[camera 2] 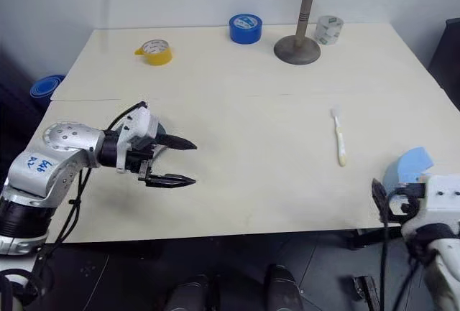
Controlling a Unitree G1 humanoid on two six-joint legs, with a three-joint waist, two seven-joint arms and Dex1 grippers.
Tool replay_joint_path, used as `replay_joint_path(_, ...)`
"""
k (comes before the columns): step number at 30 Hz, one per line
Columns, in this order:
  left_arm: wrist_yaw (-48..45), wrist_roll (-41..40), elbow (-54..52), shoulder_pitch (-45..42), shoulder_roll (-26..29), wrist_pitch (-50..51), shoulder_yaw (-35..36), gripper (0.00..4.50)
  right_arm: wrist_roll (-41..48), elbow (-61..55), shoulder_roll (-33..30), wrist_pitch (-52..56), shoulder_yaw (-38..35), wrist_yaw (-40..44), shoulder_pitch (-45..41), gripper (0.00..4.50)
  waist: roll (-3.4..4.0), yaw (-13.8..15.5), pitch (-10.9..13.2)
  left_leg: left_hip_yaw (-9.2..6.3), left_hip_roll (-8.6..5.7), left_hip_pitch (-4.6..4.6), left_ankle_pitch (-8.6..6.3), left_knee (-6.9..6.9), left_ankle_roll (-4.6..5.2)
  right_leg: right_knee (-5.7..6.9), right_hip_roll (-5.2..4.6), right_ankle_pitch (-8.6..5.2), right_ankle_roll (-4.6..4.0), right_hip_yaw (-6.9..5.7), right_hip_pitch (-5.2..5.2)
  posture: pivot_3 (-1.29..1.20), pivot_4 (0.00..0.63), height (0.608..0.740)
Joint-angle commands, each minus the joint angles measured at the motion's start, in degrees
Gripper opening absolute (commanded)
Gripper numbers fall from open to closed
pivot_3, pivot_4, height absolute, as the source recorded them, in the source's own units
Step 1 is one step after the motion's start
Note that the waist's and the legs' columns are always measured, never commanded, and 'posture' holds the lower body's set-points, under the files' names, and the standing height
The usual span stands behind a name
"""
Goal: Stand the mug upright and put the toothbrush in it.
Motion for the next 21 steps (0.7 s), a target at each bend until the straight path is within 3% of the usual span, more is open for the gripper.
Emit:
replay_joint_path(1,6.06,6.54,-1.61,-0.63,1.32,1.73,-1.10,4.50,14.20,-7.56,-8.39,4.31,-10.38,9.87,3.08,4.48,-0.09,0.09,0.04,-0.02,0.01,0.01,-0.01,0.02,0.02,-0.01,0.01,0.00,0.00,-0.01,0.03,0.00,0.150,0.740)
replay_joint_path(5,16.18,15.27,-2.88,-4.47,-0.39,12.39,-6.98,4.50,36.98,-4.96,-22.63,8.00,-14.02,17.66,0.19,4.48,-0.58,0.20,0.23,-0.05,0.02,0.09,-0.03,0.01,0.06,-0.03,0.02,0.00,0.00,0.00,0.14,0.00,0.150,0.740)
replay_joint_path(12,21.31,21.17,-10.48,-5.80,-0.91,23.75,-13.56,4.50,56.43,3.31,-39.73,6.34,-1.64,14.64,-16.27,4.48,-1.35,1.06,0.68,0.00,0.00,-0.02,-0.02,0.02,0.13,-0.08,-0.02,0.01,0.01,0.01,0.02,0.00,0.150,0.740)
replay_joint_path(15,23.20,23.08,-12.46,-5.37,-0.71,26.71,-15.36,4.50,59.84,6.15,-43.40,5.53,3.85,14.32,-22.39,4.48,-1.38,1.41,0.70,-0.01,0.01,-0.07,-0.02,0.05,0.12,-0.08,-0.02,0.01,0.02,-0.02,-0.03,0.00,0.150,0.740)
replay_joint_path(21,27.43,26.93,-11.64,-5.17,-0.59,28.51,-15.97,4.50,54.90,8.20,-44.52,5.75,10.17,17.40,-27.60,4.48,-1.45,1.73,0.71,-0.03,-0.02,-0.18,-0.02,0.24,0.14,-0.11,-0.10,0.05,0.06,-0.03,0.00,0.00,0.150,0.740)
